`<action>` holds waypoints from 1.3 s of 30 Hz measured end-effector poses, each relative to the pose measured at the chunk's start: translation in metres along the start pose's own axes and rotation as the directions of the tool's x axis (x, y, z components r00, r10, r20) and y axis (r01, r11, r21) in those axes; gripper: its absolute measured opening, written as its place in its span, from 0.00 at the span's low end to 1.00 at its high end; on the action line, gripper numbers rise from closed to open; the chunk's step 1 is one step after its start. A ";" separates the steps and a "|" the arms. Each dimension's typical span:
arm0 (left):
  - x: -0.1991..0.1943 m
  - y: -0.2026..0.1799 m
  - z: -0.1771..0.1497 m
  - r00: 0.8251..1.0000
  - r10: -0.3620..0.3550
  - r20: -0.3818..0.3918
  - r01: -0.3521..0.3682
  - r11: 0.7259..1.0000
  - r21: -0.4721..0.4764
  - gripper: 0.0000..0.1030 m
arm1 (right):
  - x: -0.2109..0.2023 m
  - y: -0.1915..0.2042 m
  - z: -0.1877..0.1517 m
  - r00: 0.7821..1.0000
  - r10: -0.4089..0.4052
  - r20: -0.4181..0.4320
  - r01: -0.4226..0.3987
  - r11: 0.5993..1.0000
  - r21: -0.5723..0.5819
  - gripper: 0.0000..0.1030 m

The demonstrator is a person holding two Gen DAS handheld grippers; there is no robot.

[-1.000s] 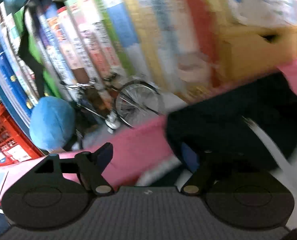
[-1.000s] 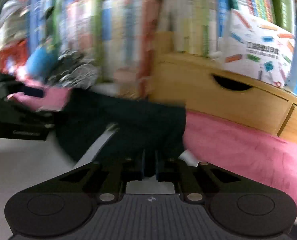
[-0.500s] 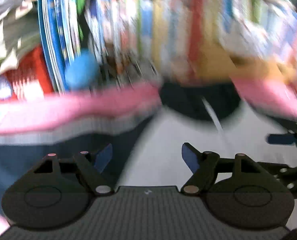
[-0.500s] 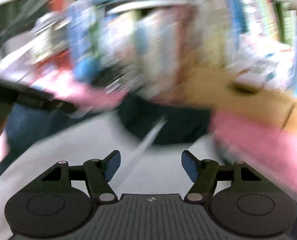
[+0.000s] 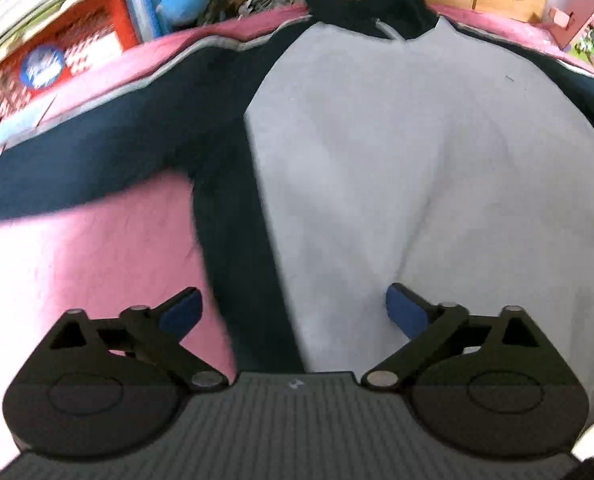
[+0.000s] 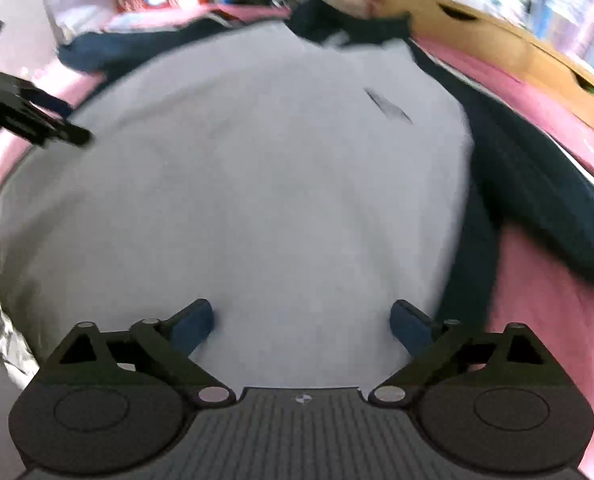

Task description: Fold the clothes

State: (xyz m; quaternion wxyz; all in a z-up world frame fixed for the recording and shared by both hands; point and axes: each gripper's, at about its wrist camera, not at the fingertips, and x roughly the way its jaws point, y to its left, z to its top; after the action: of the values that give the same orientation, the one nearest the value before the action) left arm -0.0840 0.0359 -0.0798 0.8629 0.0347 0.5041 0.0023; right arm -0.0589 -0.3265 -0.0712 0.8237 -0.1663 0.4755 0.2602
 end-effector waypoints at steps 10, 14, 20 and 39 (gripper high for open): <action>-0.061 0.005 -0.059 0.987 0.046 -0.151 -0.053 0.998 -0.044 0.93 | -0.051 0.042 -0.046 0.948 -0.202 -0.245 0.275 0.909 0.314 0.88; -0.105 0.003 -0.040 0.990 -0.053 -0.128 0.041 0.995 -0.091 0.93 | -0.094 0.095 -0.027 0.943 -0.297 -0.151 0.327 0.910 0.255 0.90; -0.173 -0.025 -0.017 0.994 -0.098 -0.052 0.093 0.992 -0.079 0.98 | -0.156 0.159 0.018 0.947 -0.322 0.009 0.308 0.913 0.269 1.00; -0.190 -0.077 -0.027 0.992 -0.125 -0.032 0.124 0.992 -0.027 1.00 | -0.193 0.190 0.016 0.960 -0.200 0.196 0.120 0.926 0.357 1.00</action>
State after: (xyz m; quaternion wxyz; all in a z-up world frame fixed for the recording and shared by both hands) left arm -0.2037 -0.0463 0.0674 0.8532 -0.0076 0.5195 -0.0446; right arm -0.2390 -0.2171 0.0995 0.9080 -0.0281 0.3998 0.1225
